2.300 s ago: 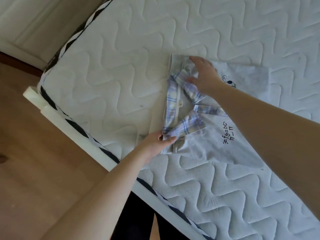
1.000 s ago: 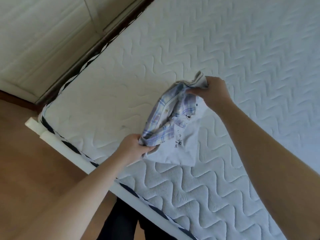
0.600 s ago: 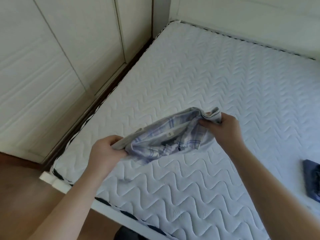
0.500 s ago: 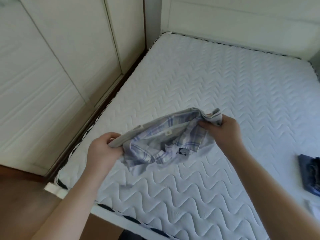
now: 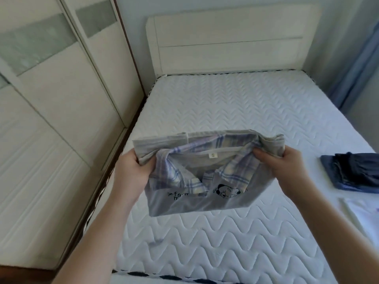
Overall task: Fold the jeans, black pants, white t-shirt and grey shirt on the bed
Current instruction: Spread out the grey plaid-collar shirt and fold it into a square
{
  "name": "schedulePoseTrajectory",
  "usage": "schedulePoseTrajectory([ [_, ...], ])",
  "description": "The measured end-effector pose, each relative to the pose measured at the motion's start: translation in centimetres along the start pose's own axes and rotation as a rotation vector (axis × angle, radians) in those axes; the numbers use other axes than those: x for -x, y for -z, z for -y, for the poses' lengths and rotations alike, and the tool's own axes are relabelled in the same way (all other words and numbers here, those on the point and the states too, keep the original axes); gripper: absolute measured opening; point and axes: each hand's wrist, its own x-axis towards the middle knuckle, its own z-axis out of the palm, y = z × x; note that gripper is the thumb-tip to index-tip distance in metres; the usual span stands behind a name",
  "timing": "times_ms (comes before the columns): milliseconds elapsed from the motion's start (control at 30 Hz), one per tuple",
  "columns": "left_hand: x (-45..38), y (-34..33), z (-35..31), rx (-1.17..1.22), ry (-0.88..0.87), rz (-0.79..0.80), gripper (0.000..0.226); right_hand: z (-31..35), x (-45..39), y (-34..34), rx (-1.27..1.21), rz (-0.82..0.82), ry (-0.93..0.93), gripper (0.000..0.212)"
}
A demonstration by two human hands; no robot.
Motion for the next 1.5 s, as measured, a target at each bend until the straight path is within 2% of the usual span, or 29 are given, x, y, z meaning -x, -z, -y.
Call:
schedulePoseTrajectory([
  [133, 0.5, -0.3, -1.4, -0.060, -0.099, 0.135, 0.026, 1.1, 4.1, 1.4, 0.024, -0.109, 0.046, 0.016],
  [367, 3.3, 0.4, -0.9, -0.089, -0.174, 0.303, 0.021, 0.8, 12.1, 3.1, 0.069, -0.295, 0.085, 0.011],
  [600, 8.4, -2.2, -1.5, 0.040, -0.112, 0.499, 0.029, 0.3, 20.6, 7.6, 0.163, -0.486, 0.028, 0.014],
  [800, 14.0, -8.0, -5.3, 0.077, -0.162, 0.685, 0.025, 0.0, 27.3, 14.3, 0.180, -0.656, 0.023, 0.015],
  [1000, 21.5, -16.4, -10.0, 0.064, -0.208, 0.778, 0.021, -1.1, 33.0, 23.5, 0.070, -0.718, 0.088, 0.021],
  [1200, 30.5, -25.8, -14.7, 0.088, -0.252, 0.859, 0.030, -1.7, 39.0, 34.2, -0.053, -0.831, 0.077, 0.019],
  [1500, 38.8, -36.2, -18.0, 0.066, -0.283, 0.871, 0.019, -3.2, 43.0, 44.7, -0.046, -0.915, 0.050, 0.010],
])
